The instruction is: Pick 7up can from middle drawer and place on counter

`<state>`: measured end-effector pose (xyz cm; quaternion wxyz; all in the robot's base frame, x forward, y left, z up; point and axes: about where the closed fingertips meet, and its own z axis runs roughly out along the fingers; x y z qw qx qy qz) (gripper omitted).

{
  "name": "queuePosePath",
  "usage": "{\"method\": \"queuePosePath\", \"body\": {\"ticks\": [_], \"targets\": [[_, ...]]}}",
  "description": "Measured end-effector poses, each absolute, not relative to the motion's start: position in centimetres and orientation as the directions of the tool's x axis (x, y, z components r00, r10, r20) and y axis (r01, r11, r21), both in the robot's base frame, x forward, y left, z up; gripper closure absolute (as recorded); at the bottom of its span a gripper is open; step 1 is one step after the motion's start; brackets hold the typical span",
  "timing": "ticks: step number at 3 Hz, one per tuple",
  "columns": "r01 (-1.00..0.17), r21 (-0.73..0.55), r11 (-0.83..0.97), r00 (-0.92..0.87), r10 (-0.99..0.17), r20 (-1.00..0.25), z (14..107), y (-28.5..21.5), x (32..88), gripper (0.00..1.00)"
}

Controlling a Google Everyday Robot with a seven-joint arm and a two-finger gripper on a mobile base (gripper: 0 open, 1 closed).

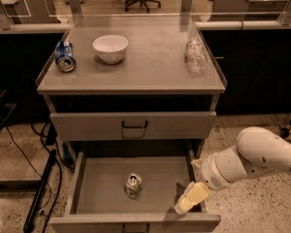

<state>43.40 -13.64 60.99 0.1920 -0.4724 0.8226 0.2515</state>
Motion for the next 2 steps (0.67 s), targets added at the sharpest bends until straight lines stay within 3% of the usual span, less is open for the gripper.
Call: {"method": "queuePosePath", "body": {"ticks": [2], "targets": [[-0.870, 0.222, 0.440, -0.477, -0.642, -0.601, 59.11, -12.15, 45.94, 0.00]]}}
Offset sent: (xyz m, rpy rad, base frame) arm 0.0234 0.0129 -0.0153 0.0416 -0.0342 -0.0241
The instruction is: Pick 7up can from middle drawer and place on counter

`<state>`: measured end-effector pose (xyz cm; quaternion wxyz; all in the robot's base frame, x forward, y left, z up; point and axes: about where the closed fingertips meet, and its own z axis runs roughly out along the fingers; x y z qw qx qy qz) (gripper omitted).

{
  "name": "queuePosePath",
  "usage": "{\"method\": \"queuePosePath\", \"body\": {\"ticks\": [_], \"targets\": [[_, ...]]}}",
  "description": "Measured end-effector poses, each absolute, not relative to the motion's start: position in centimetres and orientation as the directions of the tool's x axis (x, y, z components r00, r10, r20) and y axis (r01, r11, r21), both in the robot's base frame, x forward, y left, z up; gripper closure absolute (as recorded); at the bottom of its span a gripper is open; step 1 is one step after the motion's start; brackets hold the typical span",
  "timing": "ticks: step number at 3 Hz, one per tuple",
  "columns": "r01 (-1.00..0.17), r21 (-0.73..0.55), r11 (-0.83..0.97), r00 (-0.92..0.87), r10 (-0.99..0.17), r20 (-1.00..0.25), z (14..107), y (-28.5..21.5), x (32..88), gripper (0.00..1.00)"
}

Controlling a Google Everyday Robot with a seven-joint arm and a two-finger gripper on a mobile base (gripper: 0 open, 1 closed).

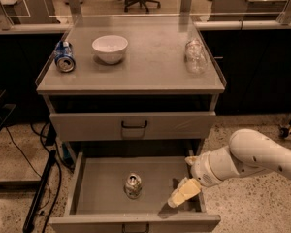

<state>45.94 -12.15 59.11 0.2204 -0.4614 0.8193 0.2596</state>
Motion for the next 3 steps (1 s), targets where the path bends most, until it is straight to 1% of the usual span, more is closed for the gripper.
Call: {"method": "queuePosePath", "body": {"ticks": [2, 3], "targets": [[-0.885, 0.259, 0.386, -0.445, -0.540, -0.714, 55.9, -7.0, 47.3, 0.00], [-0.886, 0.265, 0.380, -0.445, -0.538, -0.716, 55.5, -6.8, 47.2, 0.00]]}}
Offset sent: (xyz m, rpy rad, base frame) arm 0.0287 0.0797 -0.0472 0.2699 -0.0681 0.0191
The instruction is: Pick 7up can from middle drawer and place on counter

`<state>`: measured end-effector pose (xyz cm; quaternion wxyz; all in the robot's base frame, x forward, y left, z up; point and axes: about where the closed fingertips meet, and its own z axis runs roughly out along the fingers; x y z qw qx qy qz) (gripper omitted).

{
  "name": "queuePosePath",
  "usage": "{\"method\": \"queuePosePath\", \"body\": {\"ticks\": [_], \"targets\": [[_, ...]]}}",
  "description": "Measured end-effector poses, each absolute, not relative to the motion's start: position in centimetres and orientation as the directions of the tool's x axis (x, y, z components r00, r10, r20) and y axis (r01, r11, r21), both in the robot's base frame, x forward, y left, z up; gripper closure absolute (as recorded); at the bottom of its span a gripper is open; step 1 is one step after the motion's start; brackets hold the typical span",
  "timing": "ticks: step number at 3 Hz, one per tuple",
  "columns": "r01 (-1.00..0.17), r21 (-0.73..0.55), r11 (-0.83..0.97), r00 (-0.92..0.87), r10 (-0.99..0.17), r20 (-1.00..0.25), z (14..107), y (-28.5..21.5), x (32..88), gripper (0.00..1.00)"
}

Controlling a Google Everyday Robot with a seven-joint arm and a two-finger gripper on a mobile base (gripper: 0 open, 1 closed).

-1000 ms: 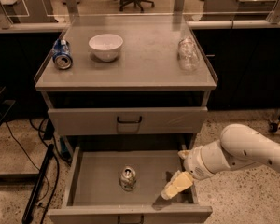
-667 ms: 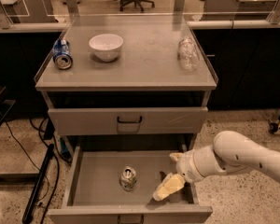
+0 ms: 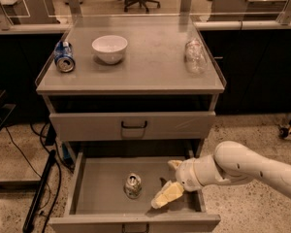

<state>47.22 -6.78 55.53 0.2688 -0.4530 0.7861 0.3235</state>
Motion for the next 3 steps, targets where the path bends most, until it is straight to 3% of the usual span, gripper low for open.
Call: {"method": "queuePosePath", "body": {"ticks": [3], "targets": [[-0.860, 0.321, 0.397, -0.482, -0.425, -0.766, 49.6, -2.6, 49.7, 0.00]]}}
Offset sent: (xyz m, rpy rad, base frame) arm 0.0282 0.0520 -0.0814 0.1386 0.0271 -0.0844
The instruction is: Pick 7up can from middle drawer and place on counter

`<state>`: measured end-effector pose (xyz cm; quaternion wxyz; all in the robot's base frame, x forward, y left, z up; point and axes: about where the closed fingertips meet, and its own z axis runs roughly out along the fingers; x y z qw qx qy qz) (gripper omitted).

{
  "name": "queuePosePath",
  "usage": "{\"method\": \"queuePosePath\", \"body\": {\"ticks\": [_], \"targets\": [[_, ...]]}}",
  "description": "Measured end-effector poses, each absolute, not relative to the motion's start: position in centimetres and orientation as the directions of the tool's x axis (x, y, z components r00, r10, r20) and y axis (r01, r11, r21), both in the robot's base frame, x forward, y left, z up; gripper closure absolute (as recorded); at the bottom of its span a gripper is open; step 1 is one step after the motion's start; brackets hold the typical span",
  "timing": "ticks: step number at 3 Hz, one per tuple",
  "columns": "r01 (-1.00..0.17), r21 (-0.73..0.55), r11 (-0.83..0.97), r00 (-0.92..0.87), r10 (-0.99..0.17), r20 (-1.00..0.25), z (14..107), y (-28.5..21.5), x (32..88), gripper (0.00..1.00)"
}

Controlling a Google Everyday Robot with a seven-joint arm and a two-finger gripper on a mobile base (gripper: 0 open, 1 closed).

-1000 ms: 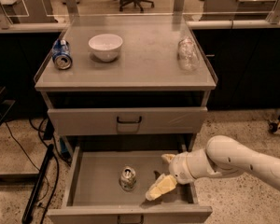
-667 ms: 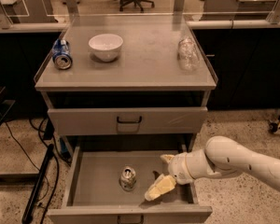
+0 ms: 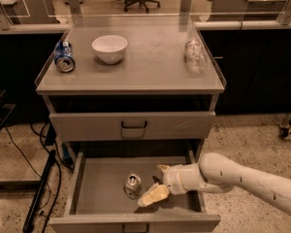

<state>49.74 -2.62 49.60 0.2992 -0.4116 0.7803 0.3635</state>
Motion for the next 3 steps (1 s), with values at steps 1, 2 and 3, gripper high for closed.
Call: {"method": "queuePosePath", "body": {"ticks": [1, 2, 3], "targets": [[-0.860, 0.321, 0.397, -0.482, -0.425, -0.766, 49.6, -2.6, 49.7, 0.00], [-0.856, 0.326, 0.401, -0.486, -0.410, -0.772, 48.6, -1.9, 50.1, 0.00], [-0.846, 0.325, 0.423, -0.485, -0.357, -0.798, 45.7, 0.8, 52.4, 0.00]]}}
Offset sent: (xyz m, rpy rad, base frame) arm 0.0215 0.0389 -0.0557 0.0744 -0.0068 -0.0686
